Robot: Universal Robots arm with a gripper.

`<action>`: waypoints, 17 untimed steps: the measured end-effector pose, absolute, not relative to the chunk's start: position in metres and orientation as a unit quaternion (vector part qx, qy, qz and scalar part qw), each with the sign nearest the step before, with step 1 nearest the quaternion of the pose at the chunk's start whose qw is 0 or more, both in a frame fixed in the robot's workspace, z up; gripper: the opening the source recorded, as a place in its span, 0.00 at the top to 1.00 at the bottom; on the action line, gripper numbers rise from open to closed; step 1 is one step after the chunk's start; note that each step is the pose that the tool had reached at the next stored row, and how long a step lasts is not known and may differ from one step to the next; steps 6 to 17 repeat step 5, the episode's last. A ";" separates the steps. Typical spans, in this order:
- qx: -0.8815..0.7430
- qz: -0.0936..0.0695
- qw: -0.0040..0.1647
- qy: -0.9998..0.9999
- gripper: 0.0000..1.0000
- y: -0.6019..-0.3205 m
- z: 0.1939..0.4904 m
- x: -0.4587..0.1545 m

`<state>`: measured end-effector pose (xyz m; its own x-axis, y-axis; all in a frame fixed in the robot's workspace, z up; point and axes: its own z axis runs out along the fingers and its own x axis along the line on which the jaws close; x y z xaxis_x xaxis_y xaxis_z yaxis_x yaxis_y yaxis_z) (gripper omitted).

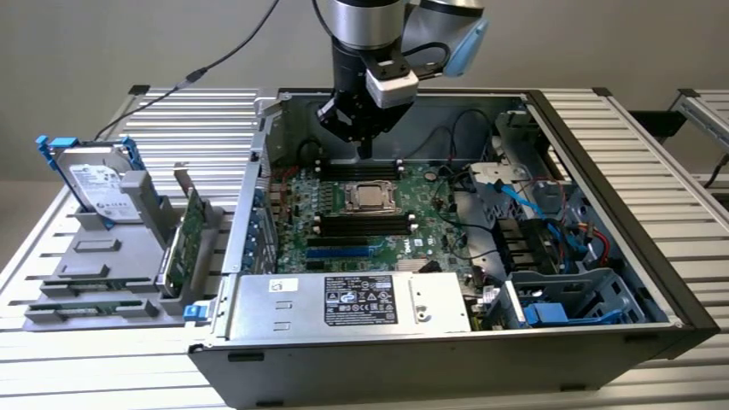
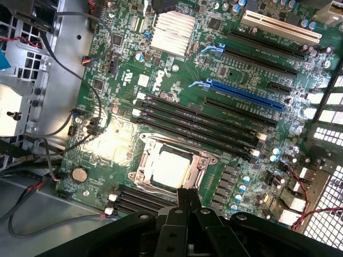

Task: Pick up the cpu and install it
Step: 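Install the second cpu locking lever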

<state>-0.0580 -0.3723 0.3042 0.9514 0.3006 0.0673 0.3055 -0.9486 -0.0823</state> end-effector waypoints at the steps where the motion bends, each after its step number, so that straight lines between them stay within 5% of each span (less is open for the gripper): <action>1: -0.987 -0.027 0.046 -0.154 0.89 -0.372 0.304 -0.058; 17: -0.987 -0.027 0.046 -0.154 0.89 -0.372 0.304 -0.058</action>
